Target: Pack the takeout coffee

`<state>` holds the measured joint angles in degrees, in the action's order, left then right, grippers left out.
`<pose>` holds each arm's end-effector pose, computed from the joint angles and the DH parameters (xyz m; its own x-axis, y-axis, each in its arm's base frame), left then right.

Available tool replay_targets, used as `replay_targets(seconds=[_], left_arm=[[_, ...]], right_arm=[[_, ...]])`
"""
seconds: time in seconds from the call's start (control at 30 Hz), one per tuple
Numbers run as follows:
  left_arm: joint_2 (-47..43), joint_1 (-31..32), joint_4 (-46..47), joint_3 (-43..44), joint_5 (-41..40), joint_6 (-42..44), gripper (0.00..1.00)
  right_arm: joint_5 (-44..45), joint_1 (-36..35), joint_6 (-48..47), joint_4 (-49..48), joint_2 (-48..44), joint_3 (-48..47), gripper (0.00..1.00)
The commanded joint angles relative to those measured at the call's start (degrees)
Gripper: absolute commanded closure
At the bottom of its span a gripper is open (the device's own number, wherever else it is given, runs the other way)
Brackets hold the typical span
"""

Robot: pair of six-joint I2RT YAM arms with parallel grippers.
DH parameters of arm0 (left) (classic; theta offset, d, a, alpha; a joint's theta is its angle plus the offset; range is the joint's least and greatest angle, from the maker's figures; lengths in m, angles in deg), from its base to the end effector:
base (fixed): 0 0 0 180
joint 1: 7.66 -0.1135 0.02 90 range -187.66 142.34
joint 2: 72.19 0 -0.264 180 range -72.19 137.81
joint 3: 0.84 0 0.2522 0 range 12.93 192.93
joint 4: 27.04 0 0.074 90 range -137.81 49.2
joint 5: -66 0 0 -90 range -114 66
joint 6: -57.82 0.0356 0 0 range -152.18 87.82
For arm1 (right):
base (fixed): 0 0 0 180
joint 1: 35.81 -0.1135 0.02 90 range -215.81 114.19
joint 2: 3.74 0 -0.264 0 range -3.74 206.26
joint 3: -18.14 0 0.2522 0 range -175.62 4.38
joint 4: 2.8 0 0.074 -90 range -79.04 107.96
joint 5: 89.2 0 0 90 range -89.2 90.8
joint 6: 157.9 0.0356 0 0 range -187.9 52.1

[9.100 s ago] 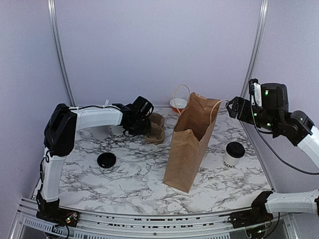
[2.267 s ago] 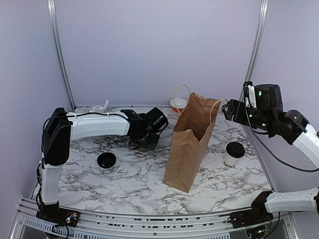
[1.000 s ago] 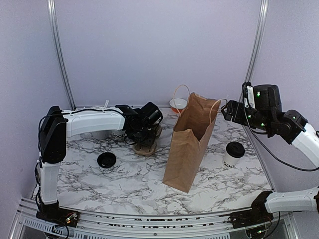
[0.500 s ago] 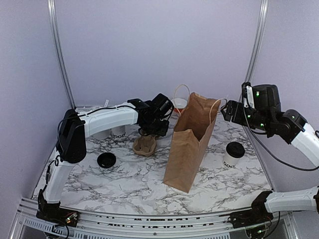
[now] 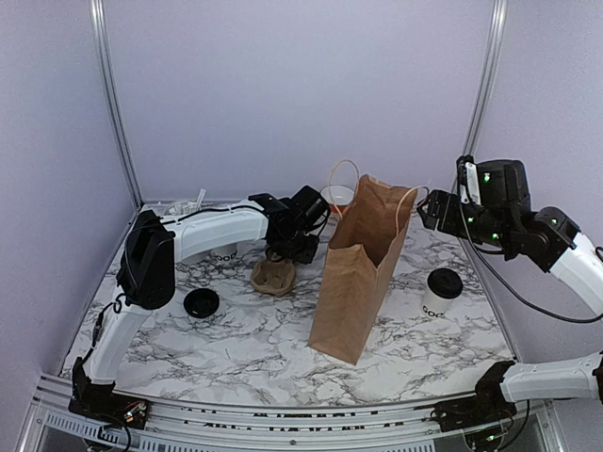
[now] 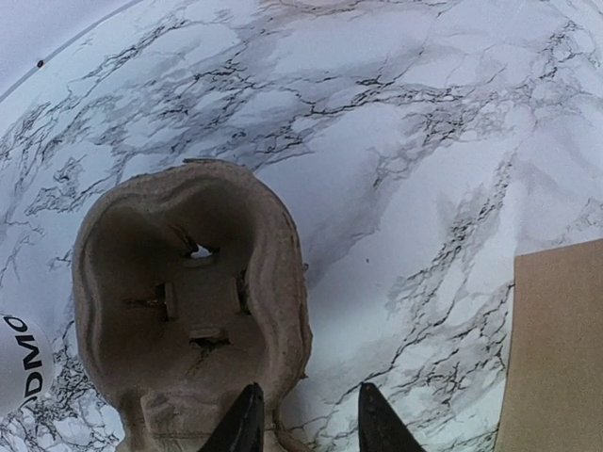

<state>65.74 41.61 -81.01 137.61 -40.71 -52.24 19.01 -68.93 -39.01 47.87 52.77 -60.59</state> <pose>0.3552 -0.3969 0.2058 -0.7030 0.3130 -0.6386 0.3970 0.9177 0.0127 0.1758 0.1014 0.3777 -0.4889 0.2290 -0.8417 -0.0602 0.9538 0.2944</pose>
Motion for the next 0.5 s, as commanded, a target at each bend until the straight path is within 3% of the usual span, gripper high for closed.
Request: replay_targets(seconds=[0.0, 0.47], left_arm=[[1.26, -0.86, -1.65, 2.39, -1.53, 1.31, 0.65], [3.35, -1.88, -1.63, 2.67, 1.32, 2.04, 0.68]], right_arm=[[0.02, 0.49, 0.12, -0.56, 0.35, -1.18, 0.16], [-0.09, 0.53, 0.21, -0.34, 0.95, -1.83, 0.16]])
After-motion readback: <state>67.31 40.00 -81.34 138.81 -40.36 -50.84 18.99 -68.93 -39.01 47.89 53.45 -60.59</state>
